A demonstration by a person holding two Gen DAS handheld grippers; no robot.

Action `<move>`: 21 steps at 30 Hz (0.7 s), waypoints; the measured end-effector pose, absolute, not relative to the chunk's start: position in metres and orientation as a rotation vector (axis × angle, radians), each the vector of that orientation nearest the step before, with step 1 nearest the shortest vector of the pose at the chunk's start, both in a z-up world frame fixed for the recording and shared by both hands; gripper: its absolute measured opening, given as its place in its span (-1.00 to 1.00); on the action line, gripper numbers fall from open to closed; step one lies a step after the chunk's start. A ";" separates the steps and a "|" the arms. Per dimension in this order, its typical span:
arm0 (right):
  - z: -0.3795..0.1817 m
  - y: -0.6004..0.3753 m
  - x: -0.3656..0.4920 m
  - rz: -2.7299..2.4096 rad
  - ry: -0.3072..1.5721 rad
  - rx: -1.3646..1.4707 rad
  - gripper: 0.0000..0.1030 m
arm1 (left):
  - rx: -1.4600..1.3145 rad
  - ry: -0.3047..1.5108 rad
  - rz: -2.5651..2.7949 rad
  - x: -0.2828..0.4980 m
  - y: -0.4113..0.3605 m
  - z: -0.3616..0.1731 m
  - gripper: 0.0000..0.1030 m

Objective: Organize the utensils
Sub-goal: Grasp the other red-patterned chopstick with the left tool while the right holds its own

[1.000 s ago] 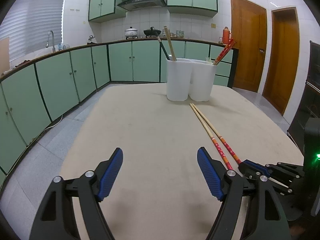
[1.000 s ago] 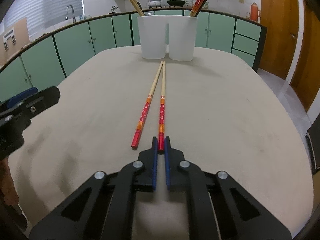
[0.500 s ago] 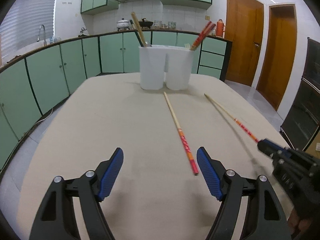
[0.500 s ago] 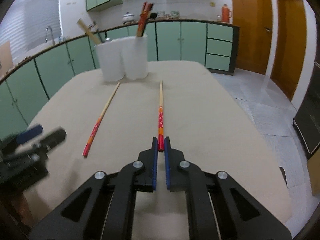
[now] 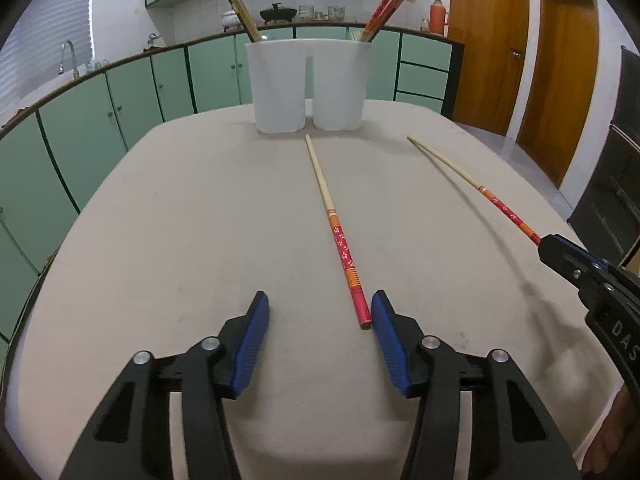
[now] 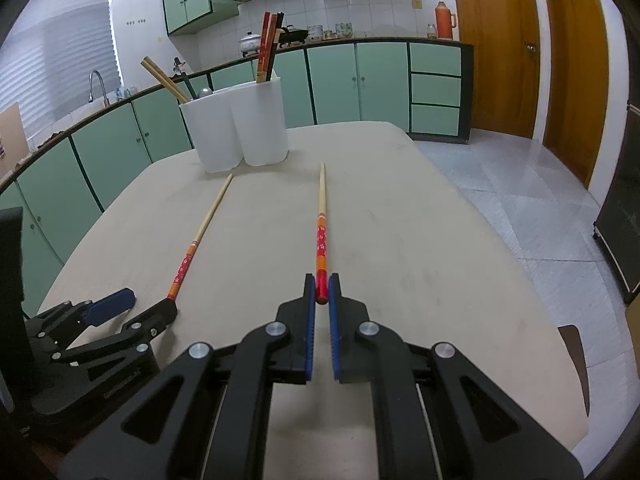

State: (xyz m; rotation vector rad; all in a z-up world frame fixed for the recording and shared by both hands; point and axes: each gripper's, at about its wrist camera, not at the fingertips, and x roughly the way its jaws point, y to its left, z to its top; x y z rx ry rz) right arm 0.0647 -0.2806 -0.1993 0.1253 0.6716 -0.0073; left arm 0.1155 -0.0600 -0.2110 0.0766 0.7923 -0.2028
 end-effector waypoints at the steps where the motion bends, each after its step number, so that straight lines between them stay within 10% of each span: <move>1: -0.200 -0.280 0.065 -0.006 0.672 0.125 -0.89 | 0.077 0.795 -0.204 0.116 -0.061 -0.211 0.01; 9: -0.199 -0.280 0.065 -0.004 0.670 0.125 -0.89 | 0.106 0.784 -0.234 0.112 -0.075 -0.210 -0.81; 21: -0.183 -0.272 0.059 -0.007 0.621 0.094 -0.89 | 0.040 0.713 -0.247 0.103 -0.063 -0.176 -0.89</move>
